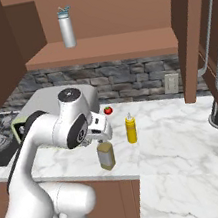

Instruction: Pick the mustard and oil and vinegar bottle from the counter and place them in the cabinet.

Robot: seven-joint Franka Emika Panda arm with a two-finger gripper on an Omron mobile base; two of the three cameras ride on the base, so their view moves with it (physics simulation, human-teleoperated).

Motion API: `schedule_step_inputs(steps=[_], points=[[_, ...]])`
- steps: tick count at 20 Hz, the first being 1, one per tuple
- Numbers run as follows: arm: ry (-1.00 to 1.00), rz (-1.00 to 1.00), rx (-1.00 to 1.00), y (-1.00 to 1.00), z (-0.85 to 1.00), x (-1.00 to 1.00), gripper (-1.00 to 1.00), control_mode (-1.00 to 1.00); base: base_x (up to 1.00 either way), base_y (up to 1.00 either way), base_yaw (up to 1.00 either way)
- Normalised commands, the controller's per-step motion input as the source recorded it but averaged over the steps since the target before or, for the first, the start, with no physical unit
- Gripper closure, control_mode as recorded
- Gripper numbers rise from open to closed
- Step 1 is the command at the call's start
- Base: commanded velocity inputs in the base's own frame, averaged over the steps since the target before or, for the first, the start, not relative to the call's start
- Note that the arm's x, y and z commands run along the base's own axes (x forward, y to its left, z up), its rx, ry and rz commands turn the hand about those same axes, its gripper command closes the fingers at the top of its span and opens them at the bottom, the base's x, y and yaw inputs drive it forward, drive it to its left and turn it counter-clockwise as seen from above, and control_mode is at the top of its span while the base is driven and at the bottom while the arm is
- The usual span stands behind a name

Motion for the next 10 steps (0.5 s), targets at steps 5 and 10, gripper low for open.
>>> schedule_step_inputs(steps=[5,10], points=[[-0.09,-0.01,0.0,-0.02,-0.1,0.0,-1.0,-1.0,0.0,0.0,0.0],[-0.02,-0.02,0.0,-0.07,-0.06,-0.01,-1.0,-1.0,0.0,0.0,0.0]])
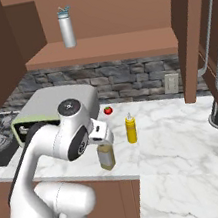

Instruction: Pick the mustard and oil and vinegar bottle from the counter and place them in the cabinet.

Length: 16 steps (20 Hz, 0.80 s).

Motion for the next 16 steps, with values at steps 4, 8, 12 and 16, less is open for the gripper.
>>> schedule_step_inputs(steps=[4,8,12,16], points=[[0.0,-0.05,0.0,-0.14,-0.04,-0.01,-1.0,-1.0,0.0,0.0,0.0],[0.0,-0.03,0.0,-0.05,0.0,0.0,-1.0,-1.0,0.0,0.0,0.0],[-0.01,0.0,0.0,0.0,0.0,0.0,-1.0,-1.0,0.0,0.0,0.0],[-0.07,0.0,0.0,0.0,-0.01,0.0,-1.0,-1.0,0.0,0.0,0.0]])
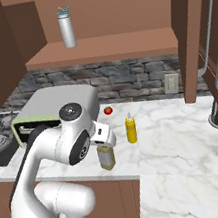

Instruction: Pick the mustard and oil and vinegar bottle from the counter and place them in the cabinet.

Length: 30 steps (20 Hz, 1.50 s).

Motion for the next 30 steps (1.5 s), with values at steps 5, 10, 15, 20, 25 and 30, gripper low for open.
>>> schedule_step_inputs(steps=[5,10,15,20,25,30], points=[[-0.11,0.0,0.0,0.0,-0.05,0.0,-1.0,-1.0,0.0,0.0,0.0],[-0.02,-0.01,0.0,0.0,-0.09,0.02,-1.0,-1.0,0.0,0.0,0.0],[0.0,-0.02,0.0,0.0,-0.05,0.11,-1.0,-1.0,0.0,0.0,0.0],[0.0,-0.02,0.0,0.0,-0.05,0.15,-1.0,-1.0,0.0,0.0,0.0],[0.0,-0.02,0.0,0.0,-0.07,0.13,-1.0,-1.0,0.0,0.0,0.0],[0.0,-0.02,0.0,0.0,-0.12,0.06,-1.0,-1.0,0.0,0.0,0.0]])
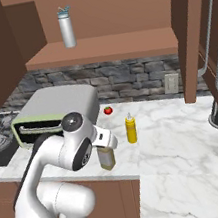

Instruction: Pick the mustard and oil and vinegar bottle from the counter and place them in the cabinet.

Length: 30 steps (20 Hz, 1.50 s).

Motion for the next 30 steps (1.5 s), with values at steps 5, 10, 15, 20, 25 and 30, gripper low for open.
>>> schedule_step_inputs(steps=[5,10,15,20,25,30], points=[[0.0,-0.02,0.0,-0.01,-0.14,0.07,-1.0,-1.0,0.0,0.0,0.0],[0.0,-0.01,0.0,-0.08,-0.09,0.19,-1.0,-1.0,0.0,0.0,0.0],[0.01,-0.01,0.0,-0.06,-0.09,0.23,-1.0,-1.0,0.0,0.0,0.0],[0.02,0.0,0.0,-0.03,-0.08,0.22,-1.0,-1.0,0.0,0.0,0.0],[0.02,0.0,0.0,-0.06,-0.1,0.2,-1.0,-1.0,0.0,0.0,0.0],[0.02,0.0,0.0,-0.12,-0.12,0.2,-1.0,-1.0,0.0,0.0,0.0]])
